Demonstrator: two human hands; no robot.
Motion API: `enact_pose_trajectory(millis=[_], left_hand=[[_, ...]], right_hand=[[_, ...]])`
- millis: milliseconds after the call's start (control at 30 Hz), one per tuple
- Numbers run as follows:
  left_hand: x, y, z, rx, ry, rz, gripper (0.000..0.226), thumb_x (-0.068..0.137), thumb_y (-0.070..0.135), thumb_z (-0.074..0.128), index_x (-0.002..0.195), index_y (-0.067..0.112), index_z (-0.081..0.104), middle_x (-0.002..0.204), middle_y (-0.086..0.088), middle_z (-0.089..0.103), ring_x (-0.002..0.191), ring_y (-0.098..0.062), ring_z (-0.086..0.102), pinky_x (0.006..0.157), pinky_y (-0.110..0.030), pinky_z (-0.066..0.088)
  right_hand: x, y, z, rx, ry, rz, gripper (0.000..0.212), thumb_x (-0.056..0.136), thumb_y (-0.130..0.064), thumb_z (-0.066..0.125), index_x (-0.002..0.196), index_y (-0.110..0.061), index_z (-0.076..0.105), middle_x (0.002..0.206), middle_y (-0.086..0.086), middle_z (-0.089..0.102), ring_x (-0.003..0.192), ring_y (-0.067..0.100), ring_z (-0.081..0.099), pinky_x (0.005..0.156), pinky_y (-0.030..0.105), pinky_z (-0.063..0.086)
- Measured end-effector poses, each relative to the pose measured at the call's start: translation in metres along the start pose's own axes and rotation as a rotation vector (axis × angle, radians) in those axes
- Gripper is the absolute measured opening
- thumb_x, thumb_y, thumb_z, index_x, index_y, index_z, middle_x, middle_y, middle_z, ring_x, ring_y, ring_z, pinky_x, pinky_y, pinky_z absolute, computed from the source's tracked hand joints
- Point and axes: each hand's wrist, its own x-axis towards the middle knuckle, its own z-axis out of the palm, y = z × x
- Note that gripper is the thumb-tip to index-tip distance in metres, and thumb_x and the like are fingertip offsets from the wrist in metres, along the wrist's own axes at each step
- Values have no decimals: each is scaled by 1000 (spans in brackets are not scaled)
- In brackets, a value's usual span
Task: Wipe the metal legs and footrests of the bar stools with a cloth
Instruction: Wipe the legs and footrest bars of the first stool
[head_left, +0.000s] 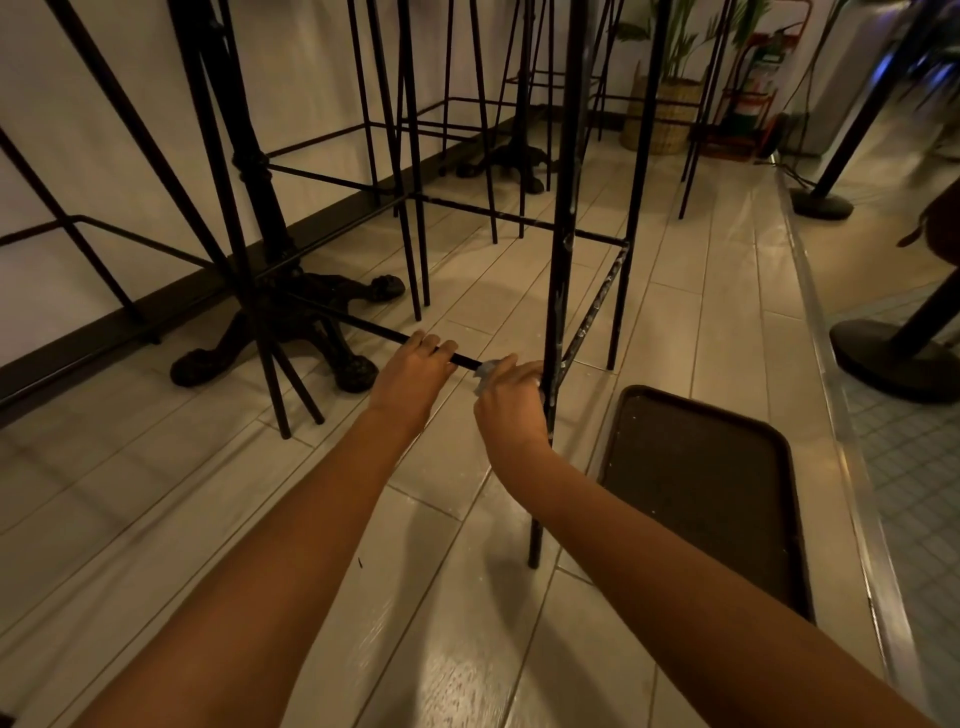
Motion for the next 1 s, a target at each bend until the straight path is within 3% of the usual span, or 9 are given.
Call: enact_pose_trajectory(millis=[67,200,333,533,767,1000], left_hand=[[-1,1,-2,20,6,13,48,88,-2,49,134,4,38,143,-11,36,133,-28,29,115,-34,16],[-2,4,-3,-4,17,7,49,87,-2,50,134,5,38,144,-11,36,134,-27,29,116,-34,14],[-3,3,-3,-86,29,0,52,86,-3,52,136,4,37,145,-12,36,136,-27,27,116,-32,16],[-5,19,-7,-398,99,-8,55,79,-8,55,131,7,44,135,-11,46,130,-22,37,105,-30,35],[-6,21,-12,-367,76,-14,63,84,-9,50,141,8,30,147,-9,34,141,-18,20,110,-27,28],[-5,23,-12,-347,34,-25,71,81,-8,56,142,7,24,149,-9,30,142,-20,18,112,-27,25]], right_hand=[[-1,0,1,45,19,17,51,96,-7,38,138,13,17,142,34,27,120,51,41,99,50,39],[1,2,1,218,82,112,52,99,-17,24,136,16,7,134,39,36,125,49,37,105,47,35],[-1,3,2,256,118,79,50,99,-13,27,134,18,11,132,39,39,123,48,40,102,45,37],[-6,3,-4,164,78,22,48,96,0,34,134,20,13,138,38,30,121,49,41,99,45,41],[-14,13,-13,237,92,-28,44,93,7,30,133,21,16,136,42,28,118,57,39,97,52,39],[-15,17,-14,255,137,-43,45,90,8,36,131,20,22,130,39,36,111,55,45,91,52,44]])
